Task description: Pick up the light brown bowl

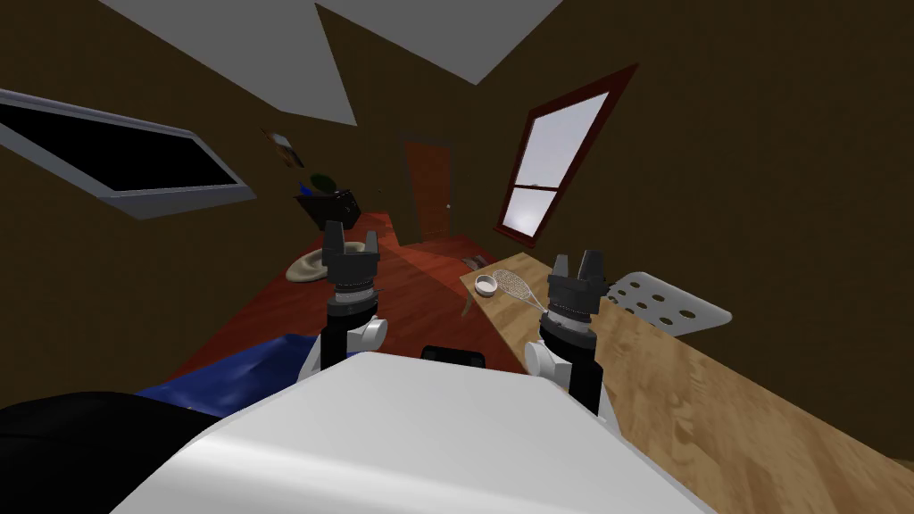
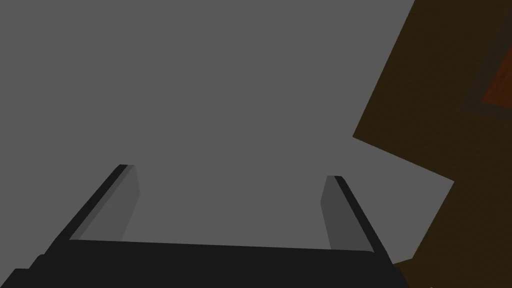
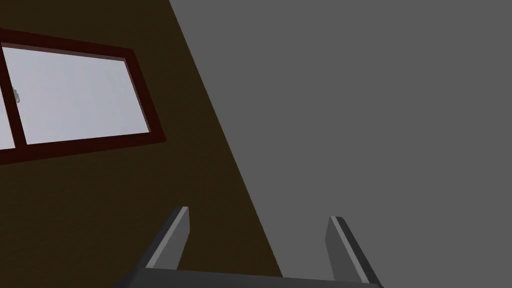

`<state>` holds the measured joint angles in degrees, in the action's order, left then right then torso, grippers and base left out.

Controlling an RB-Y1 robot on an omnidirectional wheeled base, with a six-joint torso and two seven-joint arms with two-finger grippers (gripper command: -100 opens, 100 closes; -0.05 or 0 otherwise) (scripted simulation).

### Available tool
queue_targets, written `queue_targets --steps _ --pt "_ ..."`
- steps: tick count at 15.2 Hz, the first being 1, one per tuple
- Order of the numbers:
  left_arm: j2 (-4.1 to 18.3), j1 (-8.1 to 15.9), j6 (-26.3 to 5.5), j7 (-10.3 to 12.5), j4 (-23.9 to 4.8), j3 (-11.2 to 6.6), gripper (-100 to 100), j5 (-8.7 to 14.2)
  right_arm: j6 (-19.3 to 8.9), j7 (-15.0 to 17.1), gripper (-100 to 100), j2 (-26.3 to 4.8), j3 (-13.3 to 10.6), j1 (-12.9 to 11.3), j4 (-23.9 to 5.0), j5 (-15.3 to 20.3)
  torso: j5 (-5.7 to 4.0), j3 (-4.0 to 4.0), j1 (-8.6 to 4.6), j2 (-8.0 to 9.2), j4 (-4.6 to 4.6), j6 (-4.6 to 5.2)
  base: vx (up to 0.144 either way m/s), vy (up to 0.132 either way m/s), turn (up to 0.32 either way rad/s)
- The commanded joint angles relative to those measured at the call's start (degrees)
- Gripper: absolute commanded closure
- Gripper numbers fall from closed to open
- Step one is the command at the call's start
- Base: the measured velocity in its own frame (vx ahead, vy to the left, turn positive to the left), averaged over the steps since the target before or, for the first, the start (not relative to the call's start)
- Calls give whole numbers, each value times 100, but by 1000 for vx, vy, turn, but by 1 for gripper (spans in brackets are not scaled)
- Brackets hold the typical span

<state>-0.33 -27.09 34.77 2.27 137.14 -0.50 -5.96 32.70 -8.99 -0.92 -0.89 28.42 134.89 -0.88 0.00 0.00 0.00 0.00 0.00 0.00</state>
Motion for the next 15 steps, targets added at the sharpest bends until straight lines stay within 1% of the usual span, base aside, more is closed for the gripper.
queue_targets --steps 1,3,4,6,7,8,9,10,11,12,13,14,15 --pt "0 0 0 0 0 0 0 0 -22 -13 -100 -180 11 -3 -6 24 0 0 0 0 0 0 -21 41 17" --pt "-1 0 0 0 0 1 0 0 -80 -44 -100 -453 30 -6 -26 80 4 6 24 11 2 -1 -49 102 18" --pt "-1 1 0 0 0 1 0 0 -80 -44 -100 -465 30 -6 -26 80 8 9 38 17 3 -1 -56 135 7" --pt "-1 1 0 0 0 1 0 0 -174 -89 -100 -770 46 -2 -60 162 12 14 52 25 5 -1 -63 125 9" --pt "-1 1 0 0 0 1 0 0 -174 -89 -100 -796 46 -2 -60 162 12 15 53 26 6 -1 -48 104 9" --pt "-1 1 0 0 0 1 0 0 -234 -118 -100 -978 50 4 -85 212 11 14 48 24 6 -1 -37 86 14" --pt "-1 1 0 0 0 1 0 0 -304 -149 -100 -1110 49 14 -114 267 10 12 42 21 5 -1 -25 96 24" --pt "-1 1 0 0 0 1 0 0 -304 -149 -100 -1172 49 14 -114 267 9 10 41 16 4 -1 -5 85 13" --pt "-1 0 0 0 0 1 0 0 -383 -182 -100 -1356 41 28 -148 326 9 6 38 10 3 -1 4 72 13" --pt "-1 0 0 0 0 1 0 0 -383 -182 -100 -1375 41 28 -148 326 8 3 34 5 1 -1 4 62 11" --pt "-1 0 0 0 0 1 0 0 -471 -218 -100 -1570 24 48 -189 389 7 1 29 2 0 -1 3 59 16" --pt "-1 0 0 0 0 1 0 0 -471 -218 -100 -1589 24 48 -189 389 6 0 27 0 0 -1 4 54 16" --pt "-1 0 0 0 0 1 0 0 -568 -256 -100 -1782 -3 73 -236 454 6 0 24 -1 0 -1 8 59 22"
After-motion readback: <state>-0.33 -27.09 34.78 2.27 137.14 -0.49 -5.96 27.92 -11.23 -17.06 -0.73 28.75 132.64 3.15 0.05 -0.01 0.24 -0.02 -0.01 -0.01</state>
